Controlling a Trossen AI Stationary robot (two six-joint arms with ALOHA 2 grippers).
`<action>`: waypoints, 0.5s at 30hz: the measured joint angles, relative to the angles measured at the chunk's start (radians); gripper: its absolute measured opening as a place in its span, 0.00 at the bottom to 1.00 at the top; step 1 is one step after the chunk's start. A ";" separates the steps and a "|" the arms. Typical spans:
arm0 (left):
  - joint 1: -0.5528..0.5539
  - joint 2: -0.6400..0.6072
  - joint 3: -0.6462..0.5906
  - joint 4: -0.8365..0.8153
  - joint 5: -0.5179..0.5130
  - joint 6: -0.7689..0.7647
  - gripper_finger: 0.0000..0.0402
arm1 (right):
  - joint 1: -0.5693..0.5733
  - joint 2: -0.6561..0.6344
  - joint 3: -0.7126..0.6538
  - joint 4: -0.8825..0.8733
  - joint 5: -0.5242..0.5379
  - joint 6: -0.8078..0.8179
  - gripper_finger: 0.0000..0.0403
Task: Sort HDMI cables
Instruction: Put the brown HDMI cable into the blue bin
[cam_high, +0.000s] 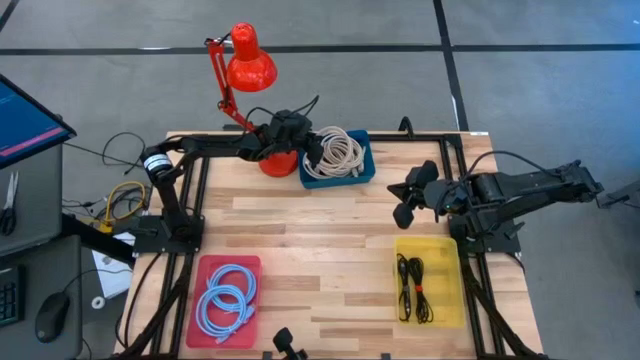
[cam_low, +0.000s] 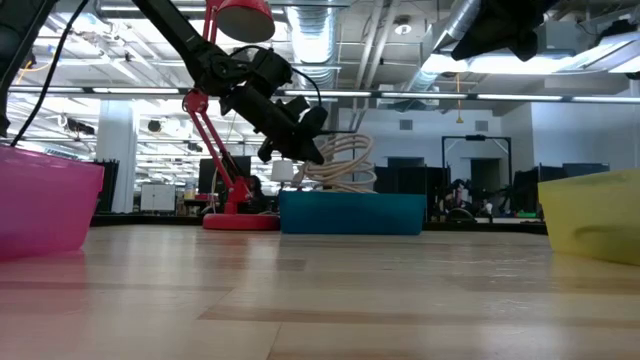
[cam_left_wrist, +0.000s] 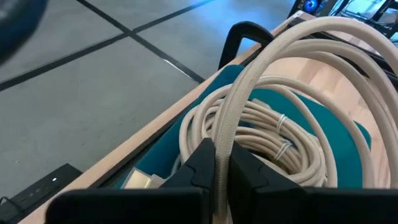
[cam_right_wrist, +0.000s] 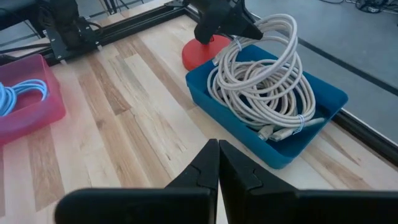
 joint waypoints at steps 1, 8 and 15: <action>0.000 0.000 0.000 -0.001 0.000 0.000 0.04 | 0.000 0.000 0.000 -0.001 -0.001 0.000 0.00; -0.001 0.000 0.000 -0.001 0.000 -0.013 0.08 | 0.000 0.000 0.000 -0.007 -0.004 0.016 0.00; -0.008 0.000 0.000 0.000 0.000 -0.035 0.20 | 0.000 0.000 0.000 -0.008 -0.004 0.019 0.00</action>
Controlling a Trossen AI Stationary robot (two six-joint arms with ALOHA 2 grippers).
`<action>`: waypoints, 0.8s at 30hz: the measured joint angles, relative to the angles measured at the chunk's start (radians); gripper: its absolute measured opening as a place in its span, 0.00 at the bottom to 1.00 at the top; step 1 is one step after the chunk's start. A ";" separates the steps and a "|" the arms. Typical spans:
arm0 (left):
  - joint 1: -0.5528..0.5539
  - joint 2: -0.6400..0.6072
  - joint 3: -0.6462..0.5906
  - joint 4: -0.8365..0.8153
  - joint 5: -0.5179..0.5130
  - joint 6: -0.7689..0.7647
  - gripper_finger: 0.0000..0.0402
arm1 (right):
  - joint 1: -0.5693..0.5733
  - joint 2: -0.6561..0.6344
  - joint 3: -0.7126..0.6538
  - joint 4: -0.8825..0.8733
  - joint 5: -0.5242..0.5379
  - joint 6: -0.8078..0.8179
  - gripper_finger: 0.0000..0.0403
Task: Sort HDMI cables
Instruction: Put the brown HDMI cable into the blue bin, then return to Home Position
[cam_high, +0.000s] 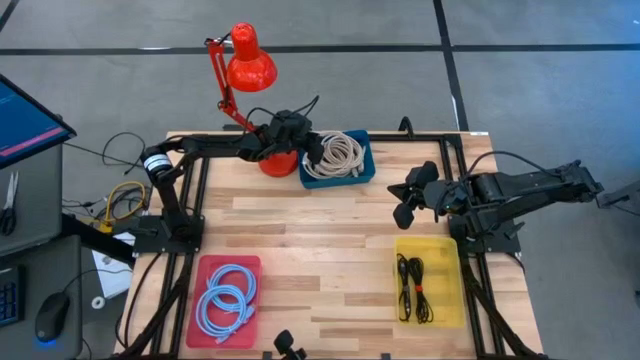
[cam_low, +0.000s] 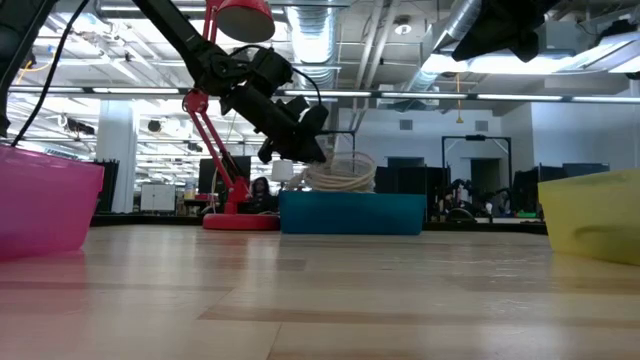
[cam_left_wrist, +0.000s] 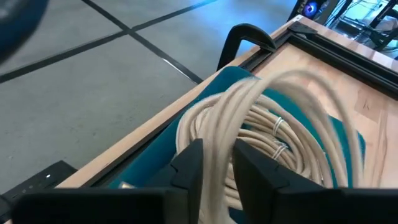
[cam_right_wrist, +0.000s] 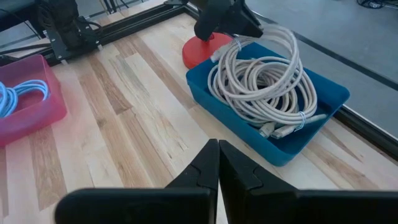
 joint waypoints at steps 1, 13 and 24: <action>0.000 0.000 0.000 0.000 0.001 0.000 0.21 | 0.000 0.000 0.000 0.000 0.000 0.000 0.00; -0.034 -0.127 0.000 -0.001 0.019 0.029 0.28 | 0.000 0.000 0.000 0.000 0.000 0.000 0.00; -0.174 -0.367 0.000 -0.023 0.042 0.038 0.27 | 0.004 0.000 0.000 0.047 -0.003 0.000 0.00</action>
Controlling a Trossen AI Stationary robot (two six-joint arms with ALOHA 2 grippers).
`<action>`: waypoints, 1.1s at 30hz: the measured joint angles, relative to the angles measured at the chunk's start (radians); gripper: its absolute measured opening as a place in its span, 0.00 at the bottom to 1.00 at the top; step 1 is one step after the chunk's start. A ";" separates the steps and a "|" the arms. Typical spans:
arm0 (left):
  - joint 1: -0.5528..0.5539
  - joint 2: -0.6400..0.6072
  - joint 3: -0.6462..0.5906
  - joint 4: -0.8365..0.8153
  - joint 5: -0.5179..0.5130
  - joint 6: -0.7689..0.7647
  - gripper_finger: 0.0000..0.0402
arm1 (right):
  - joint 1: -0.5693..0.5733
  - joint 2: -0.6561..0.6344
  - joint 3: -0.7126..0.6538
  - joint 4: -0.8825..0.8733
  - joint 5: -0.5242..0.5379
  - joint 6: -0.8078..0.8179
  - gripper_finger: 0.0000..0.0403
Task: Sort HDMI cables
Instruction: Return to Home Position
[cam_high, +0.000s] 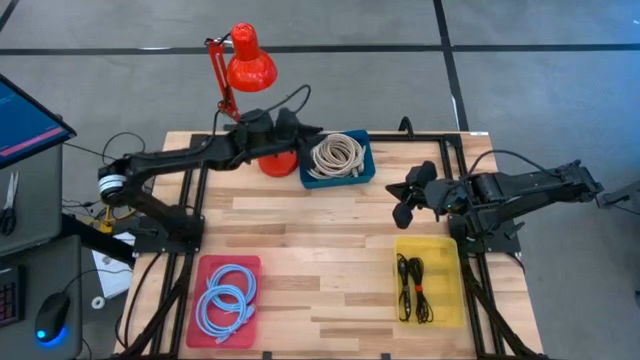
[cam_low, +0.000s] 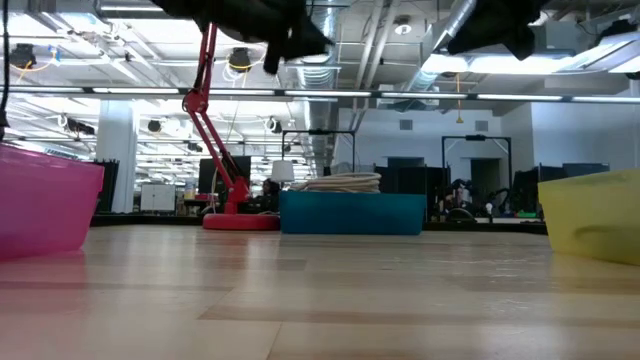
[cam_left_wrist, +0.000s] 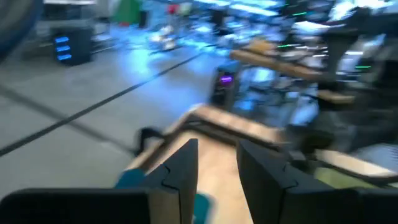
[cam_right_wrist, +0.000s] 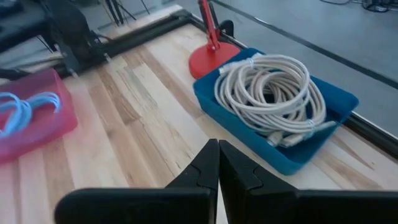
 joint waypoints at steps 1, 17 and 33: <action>-0.022 -0.016 0.000 -0.001 0.017 0.000 0.27 | 0.001 0.000 0.000 0.012 0.000 0.000 0.00; -0.321 -0.283 -0.110 -0.118 0.060 -0.002 0.02 | 0.096 -0.083 0.000 0.208 -0.130 -0.164 0.00; -0.480 -0.686 -0.364 -0.114 -0.080 -0.066 0.01 | 0.182 -0.203 0.000 0.351 -0.271 -0.453 0.00</action>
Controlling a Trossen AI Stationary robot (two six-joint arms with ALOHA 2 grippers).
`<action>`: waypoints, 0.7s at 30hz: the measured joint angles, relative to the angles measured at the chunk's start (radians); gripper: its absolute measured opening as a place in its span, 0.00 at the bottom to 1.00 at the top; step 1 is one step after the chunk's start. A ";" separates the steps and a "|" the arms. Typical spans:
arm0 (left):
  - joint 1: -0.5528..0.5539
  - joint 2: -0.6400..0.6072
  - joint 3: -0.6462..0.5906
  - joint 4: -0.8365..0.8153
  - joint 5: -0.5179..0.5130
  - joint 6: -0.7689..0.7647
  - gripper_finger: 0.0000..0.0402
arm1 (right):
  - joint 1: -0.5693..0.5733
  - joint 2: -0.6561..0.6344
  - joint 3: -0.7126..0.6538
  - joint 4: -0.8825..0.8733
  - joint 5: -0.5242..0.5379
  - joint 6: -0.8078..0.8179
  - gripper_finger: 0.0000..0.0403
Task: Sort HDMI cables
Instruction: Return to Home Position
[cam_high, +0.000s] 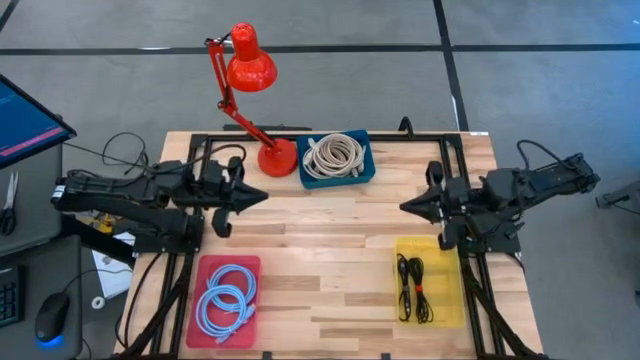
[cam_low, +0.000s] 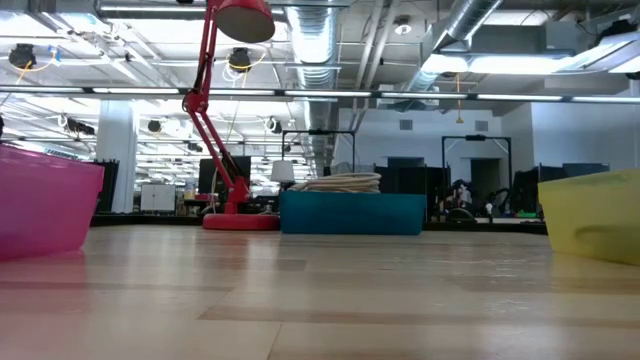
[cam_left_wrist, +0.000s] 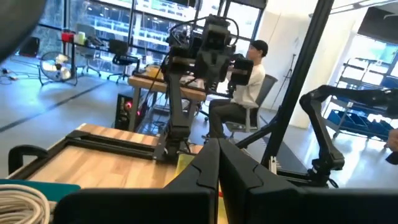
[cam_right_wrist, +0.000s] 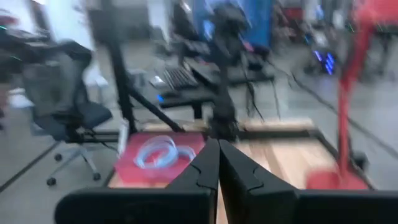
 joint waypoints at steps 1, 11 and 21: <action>0.003 -0.008 -0.008 0.003 0.001 0.003 0.01 | -0.009 0.000 0.000 0.032 -0.031 -0.028 0.00; 0.040 0.078 -0.027 0.131 0.008 0.055 0.01 | -0.199 0.008 -0.001 0.083 -0.282 -0.074 0.00; 0.088 0.063 -0.027 0.169 0.006 0.112 0.01 | -0.326 -0.103 0.000 -0.066 -0.405 -0.047 0.00</action>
